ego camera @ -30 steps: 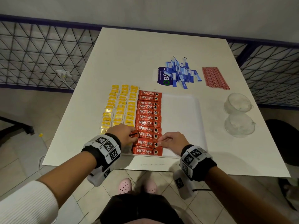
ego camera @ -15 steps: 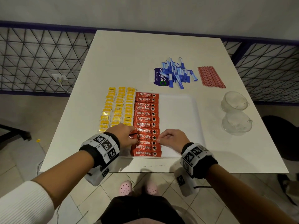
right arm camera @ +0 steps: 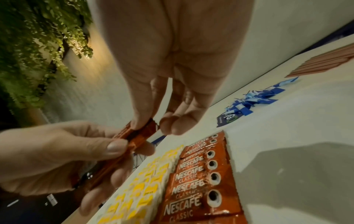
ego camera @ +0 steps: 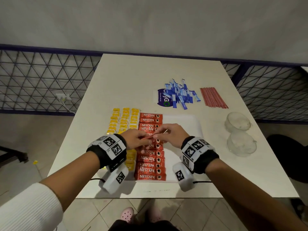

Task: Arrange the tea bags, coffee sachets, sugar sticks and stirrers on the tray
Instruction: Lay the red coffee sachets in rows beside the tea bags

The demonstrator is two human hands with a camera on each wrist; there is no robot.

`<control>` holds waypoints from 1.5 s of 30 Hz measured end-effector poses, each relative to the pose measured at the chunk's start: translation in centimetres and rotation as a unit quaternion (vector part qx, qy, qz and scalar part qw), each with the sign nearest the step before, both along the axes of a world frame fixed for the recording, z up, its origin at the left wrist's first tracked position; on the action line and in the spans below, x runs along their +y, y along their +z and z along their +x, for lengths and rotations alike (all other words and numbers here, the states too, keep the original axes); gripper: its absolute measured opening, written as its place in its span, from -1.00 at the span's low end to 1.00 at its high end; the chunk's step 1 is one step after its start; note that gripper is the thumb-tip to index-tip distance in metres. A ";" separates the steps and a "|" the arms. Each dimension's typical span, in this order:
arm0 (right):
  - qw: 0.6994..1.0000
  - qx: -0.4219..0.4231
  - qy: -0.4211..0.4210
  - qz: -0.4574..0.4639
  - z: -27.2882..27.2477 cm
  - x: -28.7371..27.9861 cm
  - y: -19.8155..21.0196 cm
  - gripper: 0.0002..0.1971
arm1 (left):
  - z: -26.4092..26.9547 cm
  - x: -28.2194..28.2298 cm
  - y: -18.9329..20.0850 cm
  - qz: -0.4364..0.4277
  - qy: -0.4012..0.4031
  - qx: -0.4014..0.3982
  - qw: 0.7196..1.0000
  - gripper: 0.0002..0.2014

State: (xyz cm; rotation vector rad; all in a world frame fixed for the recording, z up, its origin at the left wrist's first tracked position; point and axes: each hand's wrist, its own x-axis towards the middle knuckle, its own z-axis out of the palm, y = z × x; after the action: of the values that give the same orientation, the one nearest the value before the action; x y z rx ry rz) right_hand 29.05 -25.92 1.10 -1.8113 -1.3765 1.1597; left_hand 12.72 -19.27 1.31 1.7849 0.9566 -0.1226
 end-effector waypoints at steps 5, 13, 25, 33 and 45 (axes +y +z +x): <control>0.997 0.035 -0.039 -0.055 1.7 -0.2 -0.4 -0.95 | -2.1 1.1 -1.0 -0.048 0.135 -0.070 0.987 -0.89; 0.985 0.127 -0.061 -0.103 2.1 -0.2 -1.3 -0.94 | -2.6 1.9 -2.2 -0.063 0.174 -0.078 0.980 -0.81; 0.976 0.191 -0.070 -0.083 1.6 0.1 -1.6 -0.88 | -1.7 1.9 -1.7 -0.237 0.270 -0.079 0.930 -0.69; 0.977 0.183 -0.088 -0.071 1.6 1.2 -2.0 -0.88 | -1.7 3.7 -2.1 -0.176 0.241 -0.114 0.948 -0.84; 0.985 0.089 -0.071 -0.133 2.5 1.6 -3.9 -0.87 | -0.7 4.0 -3.9 0.016 0.104 0.018 0.994 -0.86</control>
State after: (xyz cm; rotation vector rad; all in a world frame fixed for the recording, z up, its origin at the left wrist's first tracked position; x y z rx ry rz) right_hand 31.53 -24.37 -2.81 -1.8973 -1.0125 1.4450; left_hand 11.99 -15.30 -2.58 1.7056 1.1693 -0.0068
